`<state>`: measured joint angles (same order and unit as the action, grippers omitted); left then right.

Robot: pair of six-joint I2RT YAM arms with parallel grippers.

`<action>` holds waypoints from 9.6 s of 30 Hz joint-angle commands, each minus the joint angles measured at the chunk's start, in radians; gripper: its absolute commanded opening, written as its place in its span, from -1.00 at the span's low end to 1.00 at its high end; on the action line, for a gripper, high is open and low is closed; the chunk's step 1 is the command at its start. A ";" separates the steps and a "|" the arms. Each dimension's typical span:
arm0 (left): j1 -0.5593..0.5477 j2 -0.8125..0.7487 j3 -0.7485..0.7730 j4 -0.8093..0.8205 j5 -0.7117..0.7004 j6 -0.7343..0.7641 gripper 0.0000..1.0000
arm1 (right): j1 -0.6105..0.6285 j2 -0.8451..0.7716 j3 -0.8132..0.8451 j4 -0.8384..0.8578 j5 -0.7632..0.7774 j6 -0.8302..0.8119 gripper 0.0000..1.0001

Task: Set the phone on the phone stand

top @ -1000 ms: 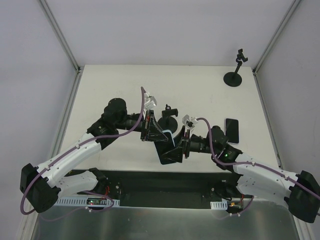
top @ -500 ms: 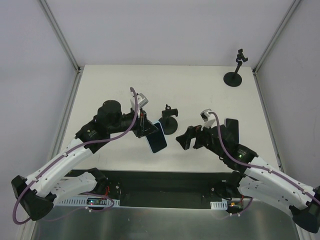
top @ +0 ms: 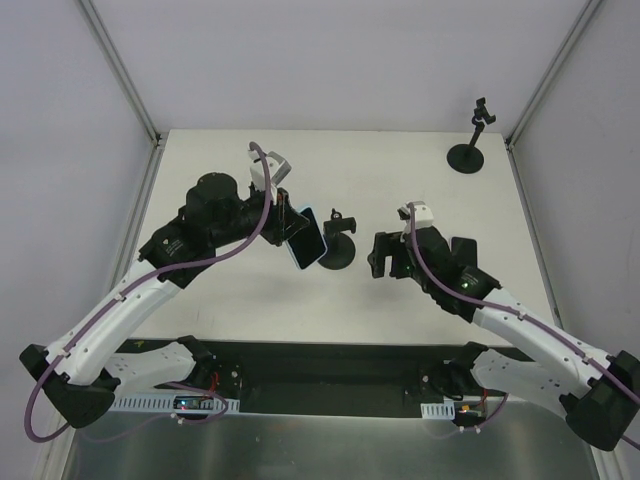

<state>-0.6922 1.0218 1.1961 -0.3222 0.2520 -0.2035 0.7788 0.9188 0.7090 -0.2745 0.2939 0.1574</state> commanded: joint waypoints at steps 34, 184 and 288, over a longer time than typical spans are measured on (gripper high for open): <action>0.057 -0.114 -0.159 0.129 0.224 0.121 -1.00 | -0.026 0.387 0.228 0.425 -0.242 -0.377 -0.99; 0.042 0.020 -0.168 0.025 0.228 0.389 -1.00 | -0.012 0.241 0.165 0.327 -0.819 -0.444 0.66; 1.051 0.630 0.367 0.459 0.386 0.300 -1.00 | -0.263 0.107 -0.204 0.893 -0.877 -0.096 0.78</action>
<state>0.2604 1.6314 1.4021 0.0074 0.3313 0.1436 0.5213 1.0351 0.5083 0.5282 -0.5388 0.0349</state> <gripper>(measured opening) 0.123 0.892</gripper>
